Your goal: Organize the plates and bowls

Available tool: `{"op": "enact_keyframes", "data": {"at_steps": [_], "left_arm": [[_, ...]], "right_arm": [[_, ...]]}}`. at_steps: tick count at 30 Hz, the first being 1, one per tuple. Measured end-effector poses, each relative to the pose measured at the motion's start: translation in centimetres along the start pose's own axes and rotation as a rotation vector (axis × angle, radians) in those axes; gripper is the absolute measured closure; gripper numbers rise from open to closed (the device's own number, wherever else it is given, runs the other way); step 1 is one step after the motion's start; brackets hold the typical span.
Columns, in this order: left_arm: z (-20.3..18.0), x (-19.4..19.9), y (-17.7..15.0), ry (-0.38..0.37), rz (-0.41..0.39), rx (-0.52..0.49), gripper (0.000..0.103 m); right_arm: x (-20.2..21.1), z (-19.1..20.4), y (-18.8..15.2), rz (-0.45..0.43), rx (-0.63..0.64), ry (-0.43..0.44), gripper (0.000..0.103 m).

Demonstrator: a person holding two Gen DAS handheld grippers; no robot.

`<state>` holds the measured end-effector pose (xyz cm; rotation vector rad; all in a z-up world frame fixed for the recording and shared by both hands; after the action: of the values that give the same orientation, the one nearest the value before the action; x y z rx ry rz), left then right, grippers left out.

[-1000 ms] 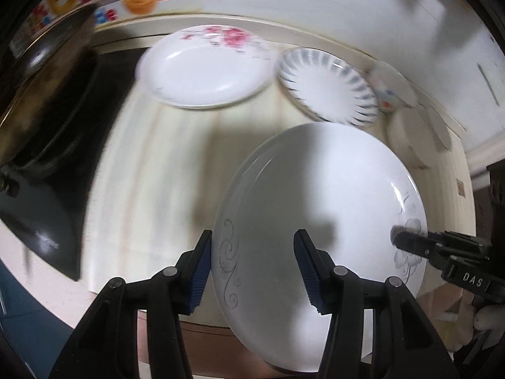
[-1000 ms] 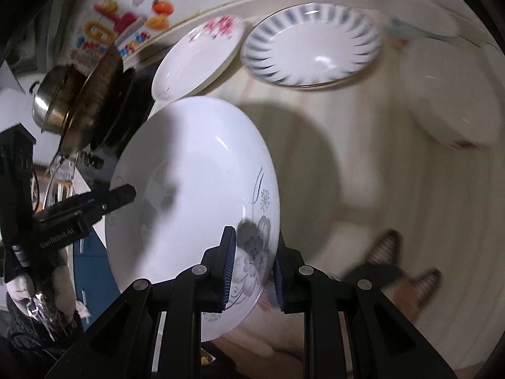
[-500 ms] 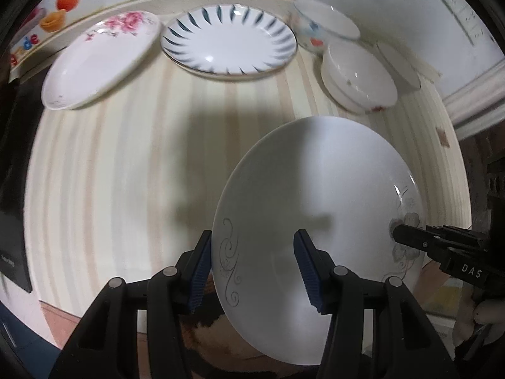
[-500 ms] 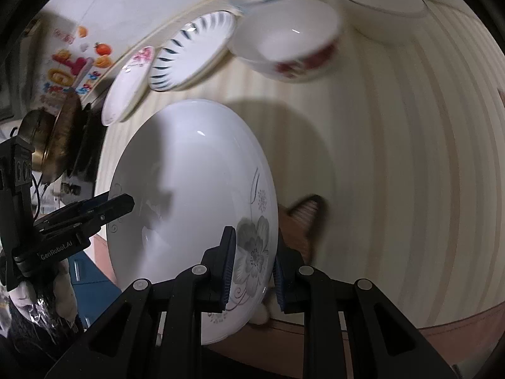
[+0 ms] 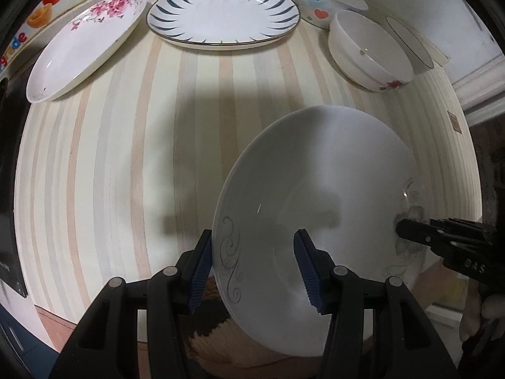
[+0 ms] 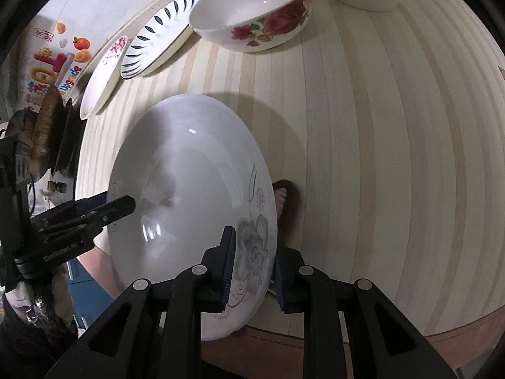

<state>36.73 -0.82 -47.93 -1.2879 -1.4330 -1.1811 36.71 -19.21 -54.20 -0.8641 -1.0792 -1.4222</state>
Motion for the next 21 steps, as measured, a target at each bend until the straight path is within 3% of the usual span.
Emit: {"op": "enact_keyframes", "data": {"at_steps": [2, 6, 9, 12, 15, 21], "left_arm": [[0.5, 2.1, 0.9, 0.000, -0.045, -0.001, 0.054], [4.7, 7.5, 4.9, 0.008, -0.173, 0.064, 0.054], [9.8, 9.8, 8.7, 0.026, -0.239, 0.154, 0.054], [15.6, 9.7, 12.1, 0.042, -0.246, 0.256, 0.054], [19.8, 8.2, 14.3, 0.064, -0.252, 0.338, 0.054], [24.1, 5.2, 16.5, 0.121, -0.223, 0.404, 0.054]], "right_arm": [[0.1, -0.3, -0.1, 0.025, -0.022, 0.006, 0.078], [4.6, 0.3, 2.2, -0.053, -0.048, -0.028, 0.076], [9.1, 4.8, 6.6, -0.169, 0.000, 0.000, 0.067], [9.9, 10.7, 12.1, -0.237, 0.094, 0.055, 0.056], [6.6, 16.8, 19.8, -0.258, 0.201, 0.085, 0.054], [-3.4, 23.3, 31.2, -0.181, 0.321, 0.064, 0.055]]}}
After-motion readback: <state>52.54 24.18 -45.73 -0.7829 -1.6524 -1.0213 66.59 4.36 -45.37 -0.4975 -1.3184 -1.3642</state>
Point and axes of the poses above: each gripper's, at about its wrist camera, not at the fingertips, and x roughly against the way its jaws point, z to its left, y to its top, the point moved 10 cm from there along -x, roughly the way its jaws point, and after that the axes turned 8 degrees about x, right-handed, at the moved point
